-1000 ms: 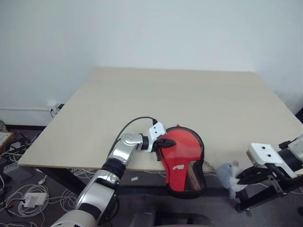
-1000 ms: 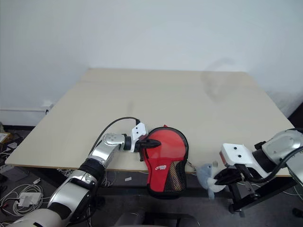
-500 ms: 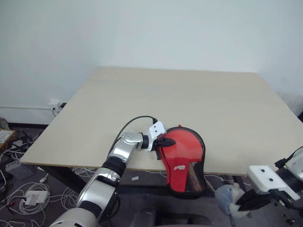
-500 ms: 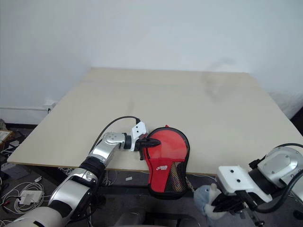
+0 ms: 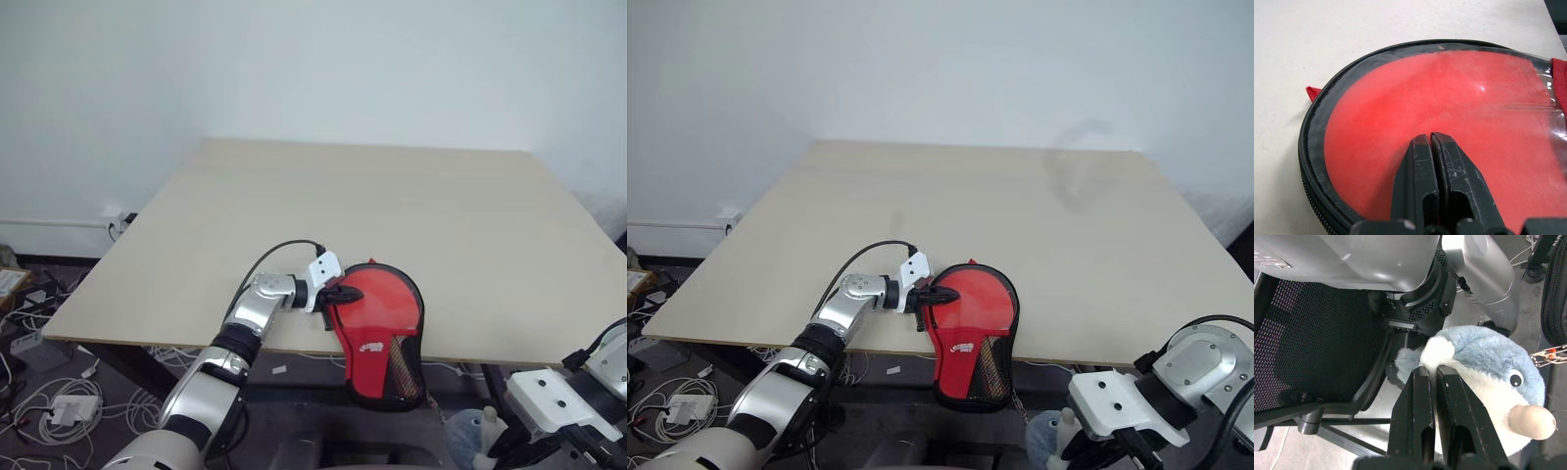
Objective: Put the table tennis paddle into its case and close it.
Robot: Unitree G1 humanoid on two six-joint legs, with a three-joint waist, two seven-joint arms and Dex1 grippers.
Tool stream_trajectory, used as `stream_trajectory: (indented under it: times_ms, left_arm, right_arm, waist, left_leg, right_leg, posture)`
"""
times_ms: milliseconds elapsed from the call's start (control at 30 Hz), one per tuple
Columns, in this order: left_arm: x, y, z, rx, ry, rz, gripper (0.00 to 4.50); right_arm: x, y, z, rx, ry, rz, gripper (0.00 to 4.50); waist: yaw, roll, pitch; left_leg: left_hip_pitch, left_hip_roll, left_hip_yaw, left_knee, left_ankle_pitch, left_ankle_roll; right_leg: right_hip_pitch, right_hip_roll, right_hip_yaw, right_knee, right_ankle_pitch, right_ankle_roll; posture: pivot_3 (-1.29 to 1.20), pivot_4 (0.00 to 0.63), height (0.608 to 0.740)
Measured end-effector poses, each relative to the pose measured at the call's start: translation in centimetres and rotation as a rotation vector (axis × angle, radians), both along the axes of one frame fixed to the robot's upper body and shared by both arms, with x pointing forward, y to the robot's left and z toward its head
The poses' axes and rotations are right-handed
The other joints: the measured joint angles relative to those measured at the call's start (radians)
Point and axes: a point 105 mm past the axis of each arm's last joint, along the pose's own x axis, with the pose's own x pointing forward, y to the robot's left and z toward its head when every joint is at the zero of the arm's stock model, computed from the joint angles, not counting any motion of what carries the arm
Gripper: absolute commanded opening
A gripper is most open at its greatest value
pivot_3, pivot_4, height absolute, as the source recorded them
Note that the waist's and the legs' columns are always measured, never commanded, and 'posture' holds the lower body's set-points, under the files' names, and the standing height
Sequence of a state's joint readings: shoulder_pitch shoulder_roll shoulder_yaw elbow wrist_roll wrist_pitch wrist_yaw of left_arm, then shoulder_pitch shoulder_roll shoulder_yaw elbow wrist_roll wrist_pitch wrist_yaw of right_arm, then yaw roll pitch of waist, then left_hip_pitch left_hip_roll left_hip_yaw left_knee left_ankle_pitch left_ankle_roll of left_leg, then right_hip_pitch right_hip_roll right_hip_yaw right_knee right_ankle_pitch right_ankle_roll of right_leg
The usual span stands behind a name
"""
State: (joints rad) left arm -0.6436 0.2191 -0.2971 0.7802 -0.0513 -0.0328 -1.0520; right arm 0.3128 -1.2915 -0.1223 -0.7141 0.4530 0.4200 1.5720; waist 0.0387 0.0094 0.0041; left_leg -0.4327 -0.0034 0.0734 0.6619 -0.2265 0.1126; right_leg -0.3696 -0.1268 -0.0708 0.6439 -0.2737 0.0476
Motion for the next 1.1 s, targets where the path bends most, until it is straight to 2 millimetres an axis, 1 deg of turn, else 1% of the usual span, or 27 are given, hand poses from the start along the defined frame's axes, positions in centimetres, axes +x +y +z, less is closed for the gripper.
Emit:
stream_trajectory:
  times_ms: [233,300,367,433,533,633,733,800,933,1000,1100]
  left_arm:
    - [0.2,0.0,0.0,0.004,0.000,0.007,0.00]
    - [0.3,0.0,0.0,0.005,-0.001,0.009,0.00]
    - [0.3,0.2,0.0,0.006,-0.002,0.012,0.00]
    - [0.3,0.1,0.0,0.007,-0.001,0.010,0.00]
    - [0.1,0.2,-0.1,0.006,0.001,0.007,0.00]
    - [0.1,0.4,0.0,0.008,-0.005,0.005,0.00]
    - [0.1,0.6,0.0,0.008,-0.008,0.009,0.00]
    - [0.1,0.8,0.0,0.008,-0.011,0.012,0.00]
    - [-0.1,0.9,0.0,0.004,-0.021,0.020,0.00]
    - [-0.1,1.2,0.1,0.003,-0.033,0.031,0.00]
    - [0.0,2.3,0.3,0.004,-0.054,0.073,0.00]
  right_arm:
    - [0.1,0.2,0.4,0.013,-0.012,0.003,0.10]
    - [0.6,0.2,0.6,0.013,-0.040,0.009,0.10]
    - [1.8,0.2,0.8,0.012,-0.088,0.001,0.10]
    - [3.8,-0.3,1.0,-0.006,-0.156,-0.044,0.10]
    - [6.2,-1.3,1.6,-0.027,-0.221,-0.091,0.10]
    - [8.4,-2.4,2.5,-0.044,-0.273,-0.125,0.81]
    - [10.4,-3.0,3.3,-0.053,-0.330,-0.149,1.73]
    - [12.0,-3.0,3.9,-0.034,-0.371,-0.165,2.45]
    - [13.9,-2.7,4.2,-0.015,-0.407,-0.187,3.83]
    - [14.9,-2.4,4.3,0.005,-0.424,-0.207,4.46]
    - [16.6,-1.7,4.6,0.049,-0.462,-0.263,4.46]
  waist:
    - [0.001,0.000,0.000]
    - [0.001,0.000,0.000]
    - [0.001,-0.001,0.000]
    - [0.001,-0.002,0.000]
    - [0.001,-0.002,0.000]
    - [0.000,-0.002,0.000]
    - [-0.002,-0.002,0.000]
    - [-0.004,-0.002,-0.001]
    - [-0.005,-0.002,-0.001]
    - [-0.008,-0.001,-0.001]
    - [-0.013,0.000,-0.002]
  left_leg:
    - [0.000,0.000,0.000,0.000,0.000,0.000]
    - [0.000,0.000,0.000,0.000,0.000,0.000]
    - [0.002,0.000,0.001,-0.001,0.000,0.000]
    - [0.002,0.000,0.002,-0.001,0.000,0.000]
    - [0.002,0.000,0.001,-0.001,0.000,0.000]
    - [0.002,0.000,0.001,-0.001,-0.001,-0.001]
    - [0.002,0.000,0.001,-0.001,-0.001,-0.001]
    - [0.002,0.000,0.000,-0.001,-0.001,-0.001]
    - [0.002,0.000,0.000,-0.001,-0.001,-0.002]
    - [0.002,0.000,0.000,-0.001,-0.002,-0.002]
    - [0.002,0.000,0.000,-0.002,-0.002,-0.003]
  right_leg:
    - [0.000,0.000,0.000,0.000,0.000,0.000]
    - [0.000,-0.001,-0.001,0.000,0.000,0.000]
    - [0.000,-0.004,-0.004,0.000,0.000,0.000]
    - [0.000,-0.011,-0.012,-0.001,0.003,0.001]
    - [0.001,-0.012,-0.016,-0.002,0.003,0.002]
    - [0.000,-0.012,-0.018,-0.002,0.003,0.002]
    - [0.000,-0.012,-0.019,-0.002,0.003,0.002]
    - [0.000,-0.014,-0.022,-0.002,0.004,0.001]
    - [0.000,-0.014,-0.024,-0.002,0.004,0.002]
    - [-0.001,-0.013,-0.025,-0.002,0.008,-0.001]
    - [-0.001,-0.012,-0.026,-0.002,0.008,-0.001]
  posture:
    - [0.00,0.000,0.707]
    - [0.00,0.000,0.707]
    - [0.00,0.000,0.707]
    - [0.00,0.000,0.707]
    - [0.00,0.000,0.707]
    - [0.00,0.000,0.707]
    - [0.00,0.000,0.707]
    - [0.00,0.000,0.707]
    - [0.00,0.000,0.707]
    - [0.00,0.000,0.707]
    - [0.00,0.000,0.707]
